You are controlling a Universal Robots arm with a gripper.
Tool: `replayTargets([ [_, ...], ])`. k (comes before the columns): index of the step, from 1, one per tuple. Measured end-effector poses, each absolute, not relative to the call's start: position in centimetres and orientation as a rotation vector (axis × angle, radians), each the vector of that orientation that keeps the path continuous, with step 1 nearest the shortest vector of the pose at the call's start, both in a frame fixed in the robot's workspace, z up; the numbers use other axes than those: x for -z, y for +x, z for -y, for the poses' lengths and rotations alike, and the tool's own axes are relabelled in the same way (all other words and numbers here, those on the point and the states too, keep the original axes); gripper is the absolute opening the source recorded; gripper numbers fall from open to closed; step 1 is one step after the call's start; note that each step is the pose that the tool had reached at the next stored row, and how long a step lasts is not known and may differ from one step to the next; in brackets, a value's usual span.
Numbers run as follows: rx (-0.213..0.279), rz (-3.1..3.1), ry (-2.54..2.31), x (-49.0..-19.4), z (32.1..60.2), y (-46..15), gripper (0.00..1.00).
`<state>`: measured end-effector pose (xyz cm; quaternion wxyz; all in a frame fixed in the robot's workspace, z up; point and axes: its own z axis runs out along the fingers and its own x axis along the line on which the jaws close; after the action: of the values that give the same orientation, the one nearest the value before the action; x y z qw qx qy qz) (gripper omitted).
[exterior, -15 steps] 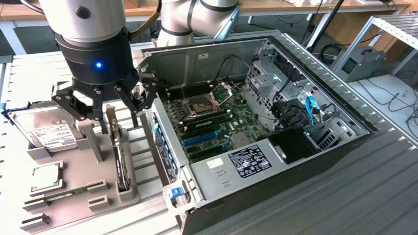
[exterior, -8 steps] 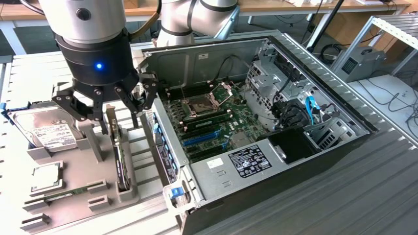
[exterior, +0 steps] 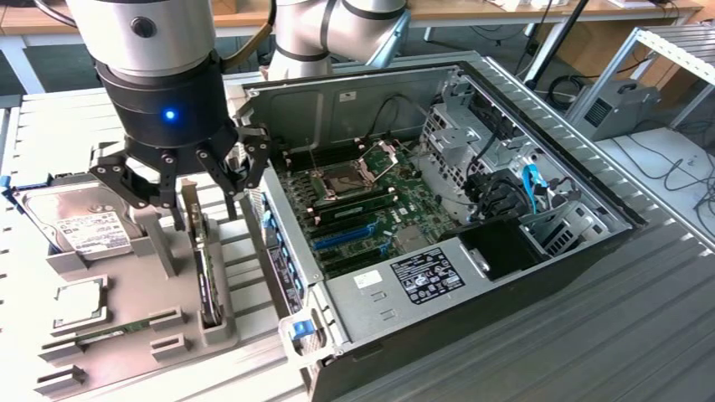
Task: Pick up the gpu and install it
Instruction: 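Pick up the gpu and move the gpu toward the slot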
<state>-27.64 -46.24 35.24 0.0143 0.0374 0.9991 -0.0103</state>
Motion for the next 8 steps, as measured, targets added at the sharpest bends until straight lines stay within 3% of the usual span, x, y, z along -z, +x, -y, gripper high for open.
replayTargets([
  [8, 0.032, -3.111, 0.117, -35.05, 46.24, -27.65, 0.54],
])
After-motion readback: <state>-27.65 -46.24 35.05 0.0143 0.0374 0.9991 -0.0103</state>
